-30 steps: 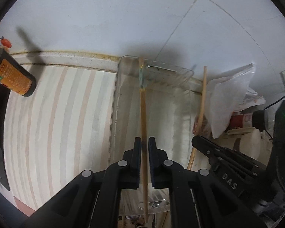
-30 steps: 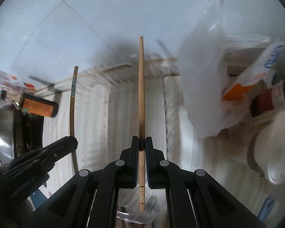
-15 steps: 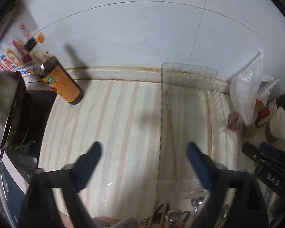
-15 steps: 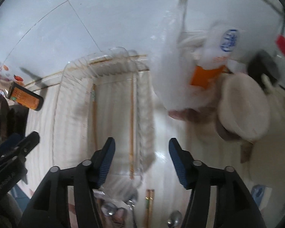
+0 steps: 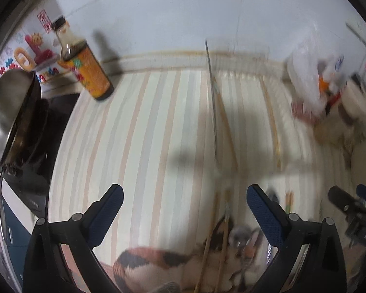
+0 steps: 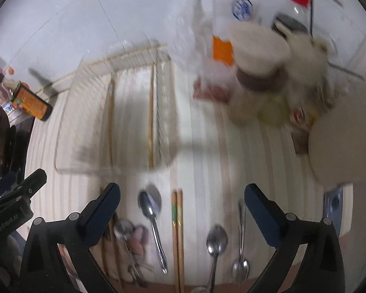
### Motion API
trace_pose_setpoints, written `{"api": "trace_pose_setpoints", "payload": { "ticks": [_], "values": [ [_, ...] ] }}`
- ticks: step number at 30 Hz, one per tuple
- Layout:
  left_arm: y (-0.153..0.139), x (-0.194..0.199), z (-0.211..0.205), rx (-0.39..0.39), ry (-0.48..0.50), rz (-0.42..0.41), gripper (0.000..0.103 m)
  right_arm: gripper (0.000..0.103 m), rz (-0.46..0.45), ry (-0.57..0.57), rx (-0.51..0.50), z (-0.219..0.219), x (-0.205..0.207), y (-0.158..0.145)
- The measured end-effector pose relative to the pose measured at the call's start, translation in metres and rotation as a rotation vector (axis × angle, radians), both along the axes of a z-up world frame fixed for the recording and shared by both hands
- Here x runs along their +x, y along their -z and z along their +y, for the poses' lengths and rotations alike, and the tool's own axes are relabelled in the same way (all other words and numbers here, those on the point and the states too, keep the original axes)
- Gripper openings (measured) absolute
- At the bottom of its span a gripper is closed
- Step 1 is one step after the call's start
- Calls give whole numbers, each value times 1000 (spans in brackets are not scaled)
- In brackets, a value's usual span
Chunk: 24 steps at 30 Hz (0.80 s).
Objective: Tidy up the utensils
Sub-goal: 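Move both tools back to the chopsticks on the cat mat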
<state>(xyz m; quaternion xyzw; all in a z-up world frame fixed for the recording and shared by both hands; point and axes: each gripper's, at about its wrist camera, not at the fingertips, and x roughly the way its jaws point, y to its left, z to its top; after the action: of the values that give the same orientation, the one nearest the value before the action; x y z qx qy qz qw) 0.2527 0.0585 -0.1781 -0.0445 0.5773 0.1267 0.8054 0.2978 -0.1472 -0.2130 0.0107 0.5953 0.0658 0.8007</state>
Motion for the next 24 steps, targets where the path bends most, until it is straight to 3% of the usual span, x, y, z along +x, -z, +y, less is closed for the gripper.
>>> {"api": "trace_pose_setpoints", "payload": {
  "ticks": [3,7,10,13,14,15,16,18,22,24],
  "values": [
    [22,-23,-4,1,8,50,103,99,47,26,16,-12,-20,18],
    [55,-47,-3,-53,4,130,102,69,114,50,61,-24,-41,45],
    [74,-59,-5,-85,7,160,98,53,161,51,92,-25,-53,64],
    [87,-63,-11,-97,28,178,84,38,192,47,116,-21,-60,81],
    [92,-63,-12,-113,33,185,76,28,200,45,121,-19,-61,85],
    [96,-64,-12,-124,36,193,64,25,208,40,118,-17,-64,91],
    [102,-64,-13,-130,40,210,60,22,216,36,116,-15,-65,95],
    [112,-63,-15,-135,49,232,42,20,231,30,119,-12,-68,103],
    [116,-63,-19,-148,76,215,30,20,250,11,99,-6,-72,116],
    [114,-64,-22,-167,88,206,4,17,244,-6,76,-1,-74,117]
  ]
}}
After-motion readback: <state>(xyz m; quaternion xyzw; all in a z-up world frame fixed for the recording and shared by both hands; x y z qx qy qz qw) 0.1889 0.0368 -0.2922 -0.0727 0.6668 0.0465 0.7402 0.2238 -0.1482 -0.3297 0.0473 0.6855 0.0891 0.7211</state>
